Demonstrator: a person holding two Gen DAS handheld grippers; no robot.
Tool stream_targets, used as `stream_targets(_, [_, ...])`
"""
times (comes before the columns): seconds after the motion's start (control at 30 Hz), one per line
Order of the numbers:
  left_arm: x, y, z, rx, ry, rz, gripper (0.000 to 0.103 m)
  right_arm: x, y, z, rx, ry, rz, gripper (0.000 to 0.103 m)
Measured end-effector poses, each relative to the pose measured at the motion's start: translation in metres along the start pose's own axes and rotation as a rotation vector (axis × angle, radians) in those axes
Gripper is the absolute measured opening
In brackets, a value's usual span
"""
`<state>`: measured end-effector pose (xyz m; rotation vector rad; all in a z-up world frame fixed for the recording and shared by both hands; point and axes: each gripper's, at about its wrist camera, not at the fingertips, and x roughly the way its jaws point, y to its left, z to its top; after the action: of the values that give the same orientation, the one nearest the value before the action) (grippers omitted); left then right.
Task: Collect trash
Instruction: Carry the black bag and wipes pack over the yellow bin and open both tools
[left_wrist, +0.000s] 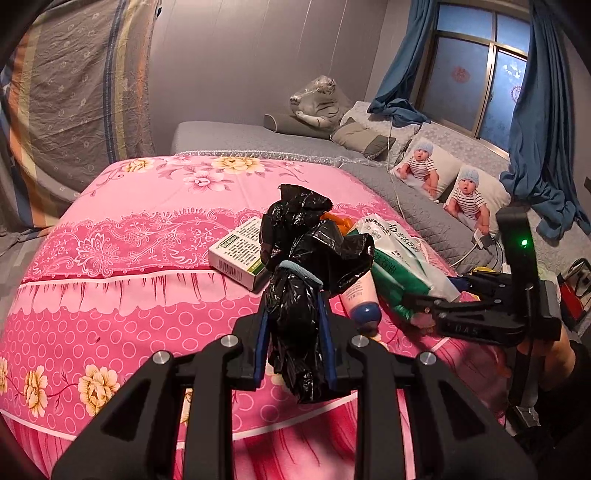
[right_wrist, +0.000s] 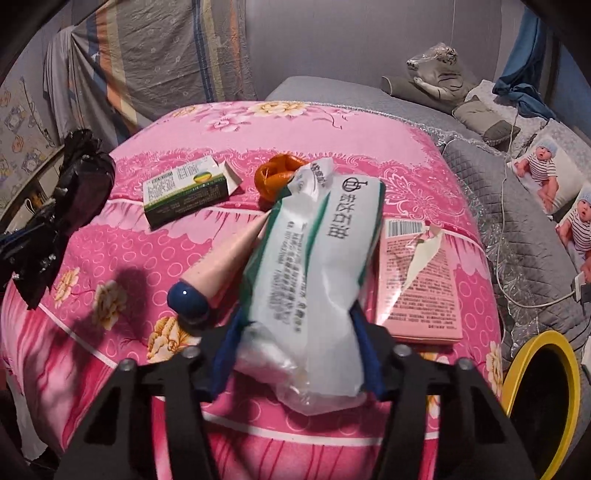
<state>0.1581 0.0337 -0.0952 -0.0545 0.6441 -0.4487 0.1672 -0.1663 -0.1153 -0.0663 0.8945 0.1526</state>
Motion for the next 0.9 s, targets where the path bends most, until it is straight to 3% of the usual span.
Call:
stream_targets(0.17, [-0.01,-0.009,0.005,0.016,-0.027,0.004,0.022,-0.025,-0.016,-0.002,0.054,-0.037,0.069,0.041])
stream_targets(0.43, [-0.024,-0.033,0.019,0.062,-0.078,-0.005,0.022,-0.107,-0.045,-0.011,0.118,-0.197,0.159,0.041])
stream_targets(0.6, [-0.026,-0.064,0.034,0.111,-0.113,-0.046,0.022,-0.151,-0.068,-0.018,0.154,-0.302,0.158,0.041])
stream_targets(0.77, [-0.028,-0.101,0.051,0.163,-0.155,-0.091,0.022,-0.19,-0.101,-0.031,0.205,-0.438,0.108,0.041])
stream_targets(0.9, [-0.026,-0.135,0.062,0.215,-0.174,-0.143,0.022,-0.206,-0.123,-0.042,0.248,-0.498,0.066,0.041])
